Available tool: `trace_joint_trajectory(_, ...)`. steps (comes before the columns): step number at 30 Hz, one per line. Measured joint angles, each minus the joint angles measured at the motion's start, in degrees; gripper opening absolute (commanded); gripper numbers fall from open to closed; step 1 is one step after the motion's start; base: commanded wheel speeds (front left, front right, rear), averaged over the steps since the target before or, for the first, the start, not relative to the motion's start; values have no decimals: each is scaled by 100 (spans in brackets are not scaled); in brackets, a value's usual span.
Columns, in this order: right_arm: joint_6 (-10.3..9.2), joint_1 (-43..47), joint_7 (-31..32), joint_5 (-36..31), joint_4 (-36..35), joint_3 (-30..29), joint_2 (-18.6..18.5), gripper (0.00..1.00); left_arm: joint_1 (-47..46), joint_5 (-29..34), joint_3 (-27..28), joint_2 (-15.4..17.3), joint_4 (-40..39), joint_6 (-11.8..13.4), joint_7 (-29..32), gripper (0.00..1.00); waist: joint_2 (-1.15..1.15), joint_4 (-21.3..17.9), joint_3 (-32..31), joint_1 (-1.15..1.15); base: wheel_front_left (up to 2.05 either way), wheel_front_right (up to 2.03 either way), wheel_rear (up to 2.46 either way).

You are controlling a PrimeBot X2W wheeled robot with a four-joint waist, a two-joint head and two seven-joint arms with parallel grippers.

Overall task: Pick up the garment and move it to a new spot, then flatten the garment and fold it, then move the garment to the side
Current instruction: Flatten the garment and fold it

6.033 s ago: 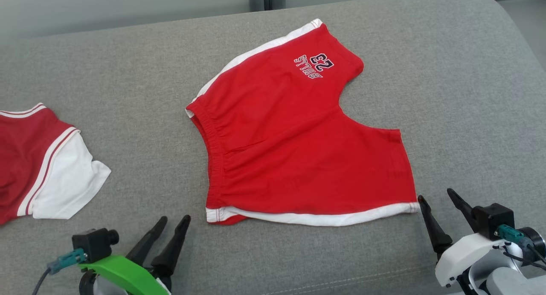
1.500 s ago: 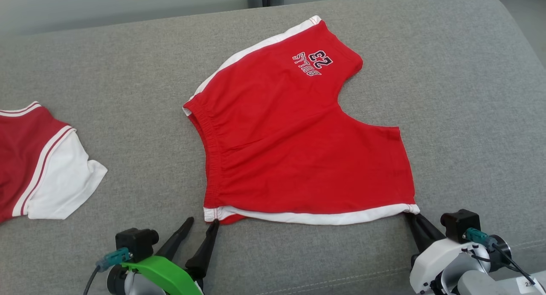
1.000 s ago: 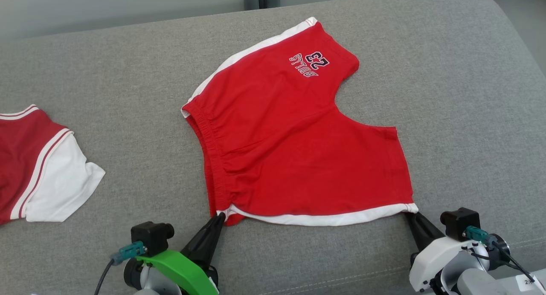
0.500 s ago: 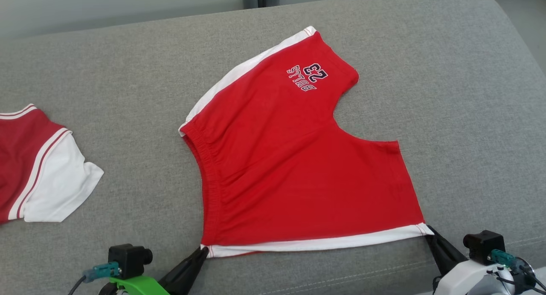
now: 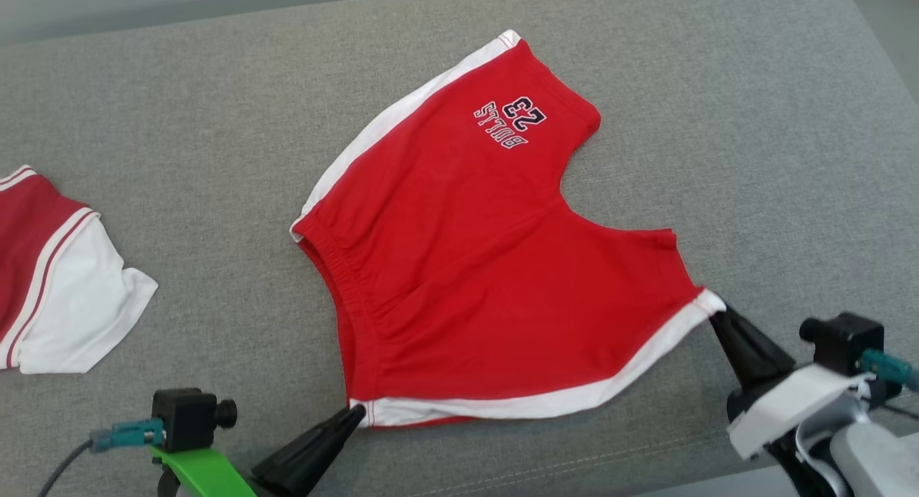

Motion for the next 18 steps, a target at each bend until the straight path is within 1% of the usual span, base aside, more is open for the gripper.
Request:
trace_joint_trajectory(4, 45, -792, 445, 287, -550, 7, -116, 0, -264, -620, 283, 91, -481, 2, 421, 0, 0, 46, 184, 0, 0, 0, 0)
trace_joint_trajectory(6, 49, -1209, 751, 492, -723, 46, -123, 0, -466, -839, 465, 171, -561, 71, 602, 0, 0, 78, 303, 0, 0, 0, 0)
trace_joint_trajectory(8, 49, -1601, 1072, 669, -818, 65, -127, 0, -649, -1065, 655, 231, -611, 257, 772, 0, 0, 115, 431, 0, 0, 0, 0)
trace_joint_trajectory(10, 49, -1990, 1386, 875, -839, 62, -136, 0, -850, -1088, 894, 356, -586, 482, 870, 0, 0, 159, 562, 0, 0, 0, 0)
trace_joint_trajectory(12, 48, -2372, 1645, 1018, -833, 13, -136, 0, -1116, -1129, 1114, 485, -545, 622, 984, 0, 0, 211, 699, 0, 0, 0, 0)
trace_joint_trajectory(16, 48, -2961, 2038, 1222, -709, -143, -142, 0, -1715, -1336, 1358, 458, -505, 947, 1151, 0, 0, 340, 978, 0, 0, 0, 0)
trace_joint_trajectory(18, 48, -3172, 2170, 1251, -601, -230, -153, 0, -1975, -1403, 1423, 444, -469, 1055, 1265, 0, 0, 413, 1118, 0, 0, 0, 0)
